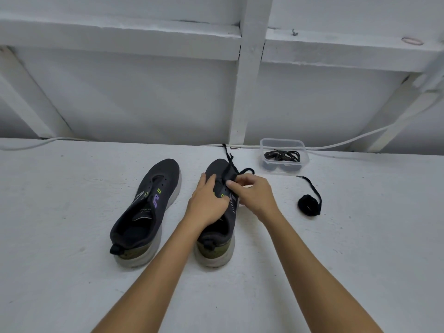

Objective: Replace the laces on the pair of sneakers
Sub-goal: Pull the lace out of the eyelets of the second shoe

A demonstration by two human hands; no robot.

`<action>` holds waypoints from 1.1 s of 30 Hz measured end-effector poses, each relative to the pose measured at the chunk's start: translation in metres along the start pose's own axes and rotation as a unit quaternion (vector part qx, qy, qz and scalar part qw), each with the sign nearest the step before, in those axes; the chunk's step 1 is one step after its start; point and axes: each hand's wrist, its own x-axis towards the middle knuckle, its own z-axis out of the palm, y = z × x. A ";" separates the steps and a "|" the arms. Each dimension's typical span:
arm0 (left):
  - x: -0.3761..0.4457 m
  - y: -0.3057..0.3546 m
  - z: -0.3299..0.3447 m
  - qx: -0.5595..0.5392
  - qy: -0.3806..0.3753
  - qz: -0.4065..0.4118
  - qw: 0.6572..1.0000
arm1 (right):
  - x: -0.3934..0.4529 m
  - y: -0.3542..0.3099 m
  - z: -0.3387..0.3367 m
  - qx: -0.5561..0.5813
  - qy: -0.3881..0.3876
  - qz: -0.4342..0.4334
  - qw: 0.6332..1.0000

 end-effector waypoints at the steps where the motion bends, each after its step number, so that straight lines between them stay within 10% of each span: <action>1: 0.000 0.000 0.000 0.000 0.000 0.000 1.000 | 0.000 0.001 0.003 -0.017 0.007 -0.027 0.999; 10: -0.001 0.000 -0.002 0.001 -0.009 0.000 1.000 | 0.014 -0.035 -0.018 0.181 0.191 -0.042 0.964; 17: -0.002 0.002 -0.003 0.000 -0.010 -0.004 1.000 | -0.002 -0.008 -0.004 0.096 -0.022 0.045 0.994; 23: -0.002 0.002 -0.002 0.004 -0.006 -0.006 1.000 | 0.008 -0.001 0.002 -0.022 0.006 -0.033 0.999; 29: -0.001 0.000 -0.001 -0.004 -0.014 0.002 1.000 | 0.016 -0.024 -0.013 0.146 0.168 -0.036 0.974; 33: 0.000 0.000 -0.002 -0.006 -0.018 -0.004 1.000 | 0.009 -0.016 -0.010 0.148 0.107 0.036 0.982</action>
